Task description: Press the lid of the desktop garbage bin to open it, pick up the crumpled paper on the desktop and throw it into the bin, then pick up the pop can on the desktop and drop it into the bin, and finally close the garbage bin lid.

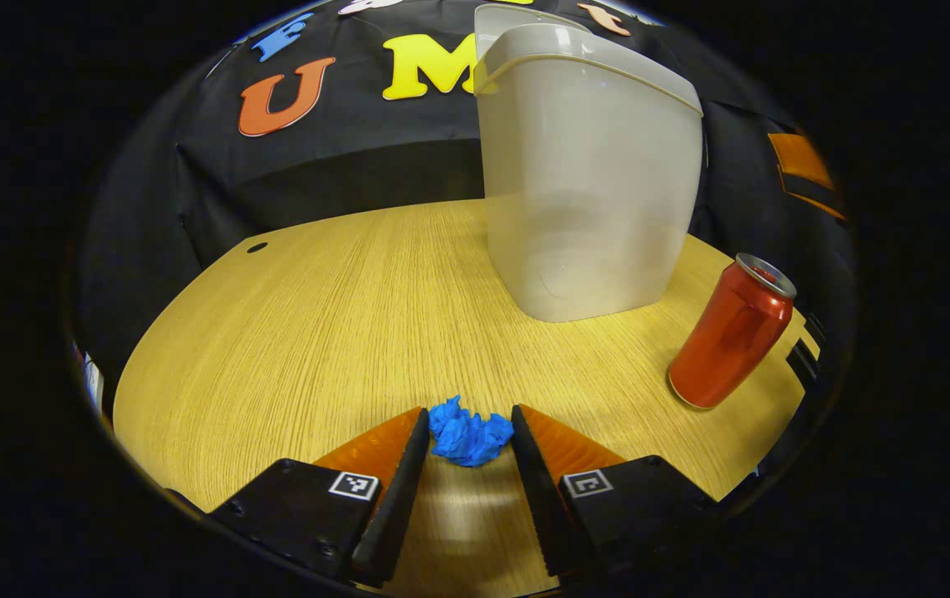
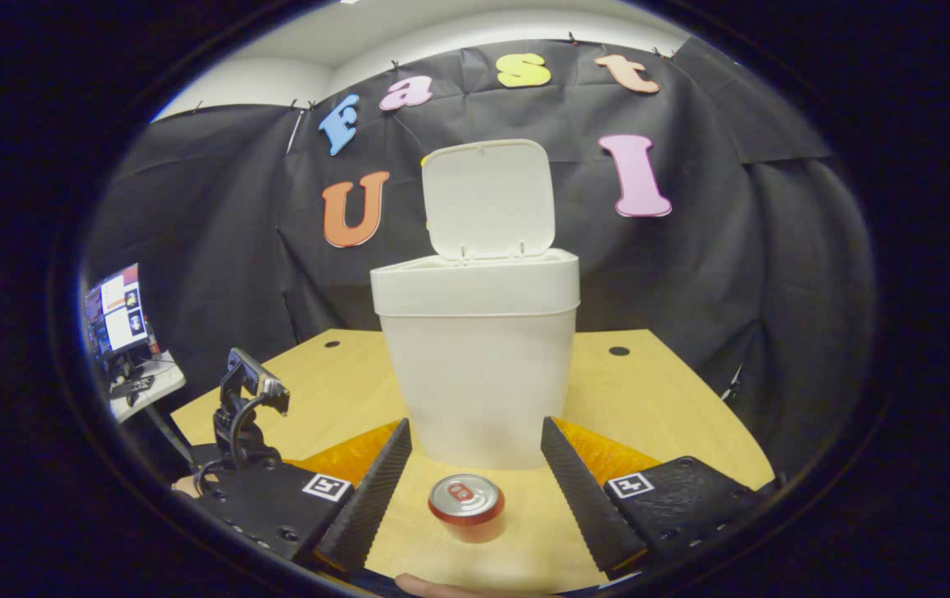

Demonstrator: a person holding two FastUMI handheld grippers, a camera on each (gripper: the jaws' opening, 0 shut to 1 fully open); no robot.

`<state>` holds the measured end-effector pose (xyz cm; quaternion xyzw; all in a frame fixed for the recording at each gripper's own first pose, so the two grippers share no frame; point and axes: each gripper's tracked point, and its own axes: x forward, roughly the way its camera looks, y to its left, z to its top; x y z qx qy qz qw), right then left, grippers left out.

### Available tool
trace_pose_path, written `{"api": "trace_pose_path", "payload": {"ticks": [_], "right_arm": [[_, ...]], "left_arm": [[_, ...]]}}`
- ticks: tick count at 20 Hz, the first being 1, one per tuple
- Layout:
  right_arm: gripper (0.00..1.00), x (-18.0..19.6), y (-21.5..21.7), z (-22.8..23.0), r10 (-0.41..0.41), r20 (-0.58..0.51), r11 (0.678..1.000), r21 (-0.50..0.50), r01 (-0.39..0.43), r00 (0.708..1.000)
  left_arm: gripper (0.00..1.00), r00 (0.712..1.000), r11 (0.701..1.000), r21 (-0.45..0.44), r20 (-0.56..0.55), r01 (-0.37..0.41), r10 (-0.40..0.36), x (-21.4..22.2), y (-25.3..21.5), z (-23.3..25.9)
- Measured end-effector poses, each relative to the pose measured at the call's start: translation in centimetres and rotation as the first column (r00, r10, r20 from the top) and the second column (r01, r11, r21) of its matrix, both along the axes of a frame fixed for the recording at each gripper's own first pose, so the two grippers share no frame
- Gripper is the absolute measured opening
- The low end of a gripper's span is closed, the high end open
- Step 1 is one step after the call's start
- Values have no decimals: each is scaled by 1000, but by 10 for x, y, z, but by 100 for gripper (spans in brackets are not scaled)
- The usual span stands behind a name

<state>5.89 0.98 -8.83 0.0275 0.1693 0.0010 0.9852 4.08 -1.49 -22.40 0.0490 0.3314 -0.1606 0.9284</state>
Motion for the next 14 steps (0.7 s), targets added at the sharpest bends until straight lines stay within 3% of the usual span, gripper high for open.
{"api": "trace_pose_path", "payload": {"ticks": [6, 7, 9, 14], "right_arm": [[96, 3, 25, -32, 4, -76, 997, -73, -9, 997], [96, 3, 24, -38, -6, -94, 996, -85, -2, 996], [97, 6, 23, -49, -27, -120, 995, -98, 15, 992], [99, 18, 9, -66, -100, -145, 985, -157, 77, 984]], "left_arm": [[49, 998, 999, 4, 34, -49, 49, 7, 6, 4], [52, 997, 998, -7, 43, -65, 66, 10, 5, 6], [46, 993, 995, -29, 61, -98, 100, 18, 2, 10], [45, 978, 982, -69, 106, -174, 180, 30, 4, 18]]}}
